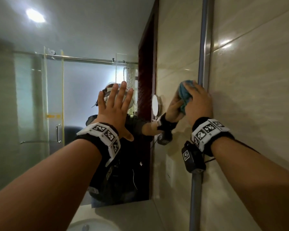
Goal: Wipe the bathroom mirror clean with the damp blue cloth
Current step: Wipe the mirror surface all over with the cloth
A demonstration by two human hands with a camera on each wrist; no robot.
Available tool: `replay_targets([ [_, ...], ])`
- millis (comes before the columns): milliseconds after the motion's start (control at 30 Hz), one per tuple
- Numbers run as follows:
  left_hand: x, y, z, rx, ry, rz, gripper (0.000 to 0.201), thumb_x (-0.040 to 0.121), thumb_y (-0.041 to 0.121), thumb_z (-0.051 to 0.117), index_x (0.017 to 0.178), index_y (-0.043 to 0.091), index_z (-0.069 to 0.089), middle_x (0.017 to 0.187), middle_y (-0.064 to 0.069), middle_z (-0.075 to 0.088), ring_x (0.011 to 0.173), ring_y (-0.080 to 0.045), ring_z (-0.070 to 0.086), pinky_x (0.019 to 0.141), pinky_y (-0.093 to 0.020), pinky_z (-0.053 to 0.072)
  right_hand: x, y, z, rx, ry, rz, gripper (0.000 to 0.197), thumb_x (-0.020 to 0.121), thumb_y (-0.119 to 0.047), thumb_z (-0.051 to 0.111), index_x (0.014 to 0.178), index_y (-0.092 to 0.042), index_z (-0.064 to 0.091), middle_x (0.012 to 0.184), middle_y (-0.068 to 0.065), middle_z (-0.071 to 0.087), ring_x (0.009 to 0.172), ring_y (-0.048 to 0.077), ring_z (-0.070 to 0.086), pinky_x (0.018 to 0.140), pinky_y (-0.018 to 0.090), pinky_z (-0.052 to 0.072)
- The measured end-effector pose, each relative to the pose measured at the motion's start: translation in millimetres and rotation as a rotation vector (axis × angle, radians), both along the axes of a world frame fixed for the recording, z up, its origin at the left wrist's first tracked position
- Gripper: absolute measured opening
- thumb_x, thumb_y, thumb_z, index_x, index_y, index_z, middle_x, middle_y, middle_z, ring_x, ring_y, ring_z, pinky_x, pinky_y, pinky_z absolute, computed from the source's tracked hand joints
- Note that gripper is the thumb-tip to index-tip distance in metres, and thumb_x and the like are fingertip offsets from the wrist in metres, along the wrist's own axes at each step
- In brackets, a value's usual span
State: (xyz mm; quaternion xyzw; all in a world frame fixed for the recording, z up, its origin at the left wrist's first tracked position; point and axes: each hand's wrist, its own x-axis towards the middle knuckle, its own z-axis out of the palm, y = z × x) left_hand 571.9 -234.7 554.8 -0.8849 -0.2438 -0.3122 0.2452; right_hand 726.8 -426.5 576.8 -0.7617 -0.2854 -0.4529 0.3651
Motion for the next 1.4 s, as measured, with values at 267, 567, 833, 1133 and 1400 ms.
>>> replay_targets([
  [267, -3.0, -4.2, 0.4, 0.003, -0.013, -0.003, 0.152, 0.051, 0.086, 0.059, 0.114, 0.012, -0.057, 0.143, -0.014, -0.044, 0.136, -0.033, -0.034, 0.107, -0.059, -0.013, -58.5, 56.2, -80.7, -0.309, -0.359, 0.196, 0.059, 0.07, 0.003, 0.054, 0.123, -0.022, 0.059, 0.134, 0.005, 0.052, 0.119, 0.026, 0.042, 0.098, 0.033, 0.033],
  [567, 0.1, 0.0, -0.6, -0.013, -0.014, -0.034, 0.154, 0.048, 0.085, 0.062, 0.116, 0.014, -0.056, 0.142, -0.011, -0.045, 0.136, -0.032, -0.034, 0.11, -0.062, -0.003, -19.3, 32.9, 25.8, 0.092, -0.084, 0.062, 0.065, 0.079, 0.009, 0.044, 0.133, -0.027, 0.049, 0.146, -0.001, 0.038, 0.128, 0.026, 0.039, 0.11, 0.031, 0.028],
  [833, 1.5, 1.0, -1.0, 0.033, -0.058, -0.035, 0.153, 0.048, 0.09, 0.056, 0.115, 0.013, -0.057, 0.142, -0.013, -0.044, 0.137, -0.033, -0.032, 0.105, -0.059, -0.016, -53.5, 72.0, -94.2, -0.376, -0.357, 0.329, 0.058, 0.071, 0.005, 0.071, 0.121, -0.023, 0.06, 0.138, 0.003, 0.049, 0.126, 0.028, 0.041, 0.11, 0.027, 0.024],
  [1133, -5.1, -4.5, -3.7, 0.035, -0.024, -0.034, 0.15, 0.051, 0.084, 0.061, 0.134, 0.014, -0.042, 0.147, -0.012, -0.039, 0.137, -0.032, -0.03, 0.109, -0.06, -0.012, 9.0, -3.3, -52.2, 0.058, 0.01, 0.069, 0.064, 0.08, 0.014, 0.044, 0.131, -0.024, 0.053, 0.146, -0.001, 0.038, 0.129, 0.028, 0.037, 0.112, 0.034, 0.028],
  [1400, -17.1, -14.5, -83.1, 0.145, 0.136, -0.061, 0.143, 0.059, 0.075, 0.065, 0.133, 0.013, -0.042, 0.149, -0.012, -0.034, 0.14, -0.03, -0.026, 0.109, -0.055, -0.017, -38.6, 40.0, -176.9, -0.445, -0.246, 0.247, 0.085, 0.06, 0.019, 0.064, 0.13, -0.028, 0.052, 0.143, 0.005, 0.043, 0.119, 0.039, 0.046, 0.094, 0.048, 0.046],
])
